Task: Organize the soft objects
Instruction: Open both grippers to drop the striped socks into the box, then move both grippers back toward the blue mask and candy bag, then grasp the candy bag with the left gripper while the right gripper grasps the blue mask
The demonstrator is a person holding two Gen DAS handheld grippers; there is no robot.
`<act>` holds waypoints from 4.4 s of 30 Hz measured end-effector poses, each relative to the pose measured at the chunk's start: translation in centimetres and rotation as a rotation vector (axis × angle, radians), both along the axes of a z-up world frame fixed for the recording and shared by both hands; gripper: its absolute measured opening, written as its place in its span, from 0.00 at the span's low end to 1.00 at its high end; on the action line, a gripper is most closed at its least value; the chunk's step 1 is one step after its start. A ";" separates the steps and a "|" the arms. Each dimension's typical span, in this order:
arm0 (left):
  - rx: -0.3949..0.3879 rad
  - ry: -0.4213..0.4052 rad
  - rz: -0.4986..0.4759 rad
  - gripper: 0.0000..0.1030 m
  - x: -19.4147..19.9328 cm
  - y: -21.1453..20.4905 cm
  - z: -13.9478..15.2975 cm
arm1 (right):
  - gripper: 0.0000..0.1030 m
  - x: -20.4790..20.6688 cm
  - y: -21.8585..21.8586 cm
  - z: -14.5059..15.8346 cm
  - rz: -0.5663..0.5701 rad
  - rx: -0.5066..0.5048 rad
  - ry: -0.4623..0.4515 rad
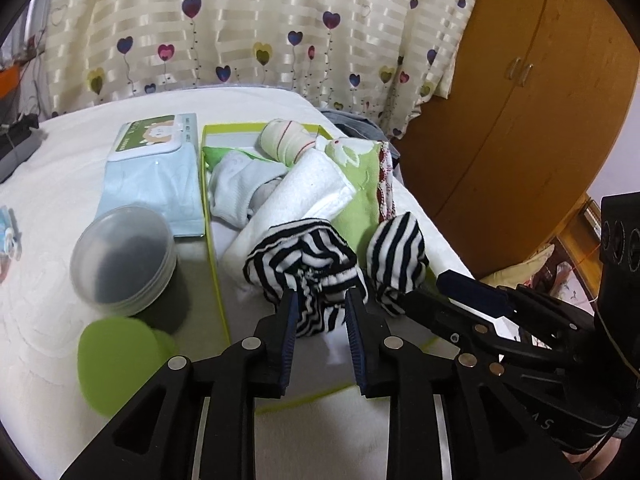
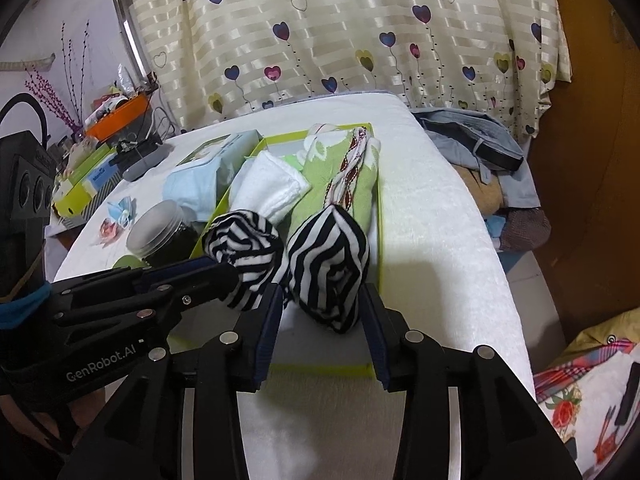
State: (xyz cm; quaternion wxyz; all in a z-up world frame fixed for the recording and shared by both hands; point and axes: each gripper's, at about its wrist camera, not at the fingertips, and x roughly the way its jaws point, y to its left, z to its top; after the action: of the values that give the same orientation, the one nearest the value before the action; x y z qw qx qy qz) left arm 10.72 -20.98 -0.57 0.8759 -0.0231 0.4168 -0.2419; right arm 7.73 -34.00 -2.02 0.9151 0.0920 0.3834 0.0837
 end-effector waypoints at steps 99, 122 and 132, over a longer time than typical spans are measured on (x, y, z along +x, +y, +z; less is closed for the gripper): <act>-0.027 -0.055 0.567 0.28 0.0 31.1 0.5 | 0.45 6.5 26.7 4.2 0.434 -0.033 -0.037; -0.084 -0.020 0.637 0.29 1.7 36.9 -1.2 | 0.45 18.0 34.0 -1.1 0.370 0.016 0.095; -0.099 0.014 0.636 0.29 2.5 37.2 -2.1 | 0.09 18.9 35.7 -2.1 0.441 0.085 0.134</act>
State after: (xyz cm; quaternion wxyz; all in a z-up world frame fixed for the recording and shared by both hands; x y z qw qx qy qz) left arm 13.18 16.23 -2.65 0.9025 -0.1965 0.3825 0.0242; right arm 26.59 1.67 -4.16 0.8426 0.0501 0.4502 0.2913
